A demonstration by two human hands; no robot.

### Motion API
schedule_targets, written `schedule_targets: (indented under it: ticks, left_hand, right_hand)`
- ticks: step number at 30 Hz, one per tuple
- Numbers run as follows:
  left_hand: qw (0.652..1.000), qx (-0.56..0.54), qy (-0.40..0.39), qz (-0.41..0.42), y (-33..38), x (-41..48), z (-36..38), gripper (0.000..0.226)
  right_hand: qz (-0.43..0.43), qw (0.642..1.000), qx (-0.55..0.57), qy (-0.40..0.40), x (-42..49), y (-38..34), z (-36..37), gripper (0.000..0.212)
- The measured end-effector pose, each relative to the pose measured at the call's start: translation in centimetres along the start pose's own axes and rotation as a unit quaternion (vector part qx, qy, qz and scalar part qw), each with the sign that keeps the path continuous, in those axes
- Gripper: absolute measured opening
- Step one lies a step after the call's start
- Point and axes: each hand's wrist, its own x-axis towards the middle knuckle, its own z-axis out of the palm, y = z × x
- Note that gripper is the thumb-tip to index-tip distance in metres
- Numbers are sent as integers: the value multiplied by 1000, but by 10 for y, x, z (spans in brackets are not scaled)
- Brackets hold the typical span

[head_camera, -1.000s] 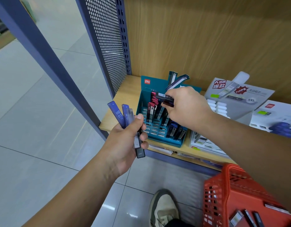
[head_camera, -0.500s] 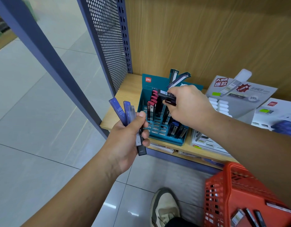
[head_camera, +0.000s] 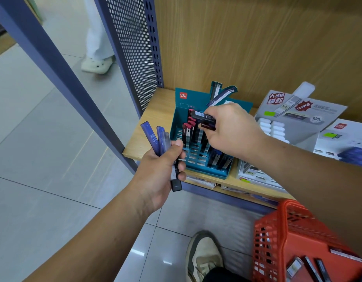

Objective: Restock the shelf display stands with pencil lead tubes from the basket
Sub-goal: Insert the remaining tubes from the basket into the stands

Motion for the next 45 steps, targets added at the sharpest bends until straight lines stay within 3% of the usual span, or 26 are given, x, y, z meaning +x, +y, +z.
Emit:
schedule_targets:
  ticks: [8, 12, 17, 21, 23, 25, 29, 33, 38, 43, 45]
  left_hand:
    - [1000, 5, 5, -4, 0, -1, -1, 18]
    - [1000, 16, 6, -5, 1, -2, -1, 16]
    - [1000, 16, 0, -11, 4, -6, 2, 16]
    - [998, 0, -28, -57, 12, -15, 7, 38]
    - [994, -23, -57, -85, 18, -18, 11, 43]
    - [987, -59, -102, -109, 23, -20, 18, 41]
    - [976, -89, -163, -113, 30, -25, 39, 11]
    - [982, 2, -178, -68, 38, -39, 62, 15]
    - [982, 152, -111, -14, 50, -59, 95, 15]
    - [972, 217, -85, 32, 74, -71, 136, 20]
    - [971, 221, -80, 42, 81, -69, 153, 21]
  right_hand:
    - [-10, 1000, 15, 9, 6, -8, 6, 42]
    - [10, 999, -25, -17, 5, -7, 6, 21]
    - [57, 998, -12, 21, 7, -8, 0, 33]
    - [55, 991, 112, 39, -6, -14, -22, 34]
    - [104, 962, 252, 9, -17, -18, -35, 39]
    - [162, 910, 378, -47, -32, -18, -46, 36]
    - [215, 826, 510, -111, -60, -8, -68, 36]
    - [292, 716, 624, -109, -85, 5, -89, 42]
    - [306, 653, 681, -124, -113, 30, -105, 59]
    - [269, 619, 722, -153, -128, 43, -122, 23]
    - [238, 615, 731, -178, -129, 46, -124, 25]
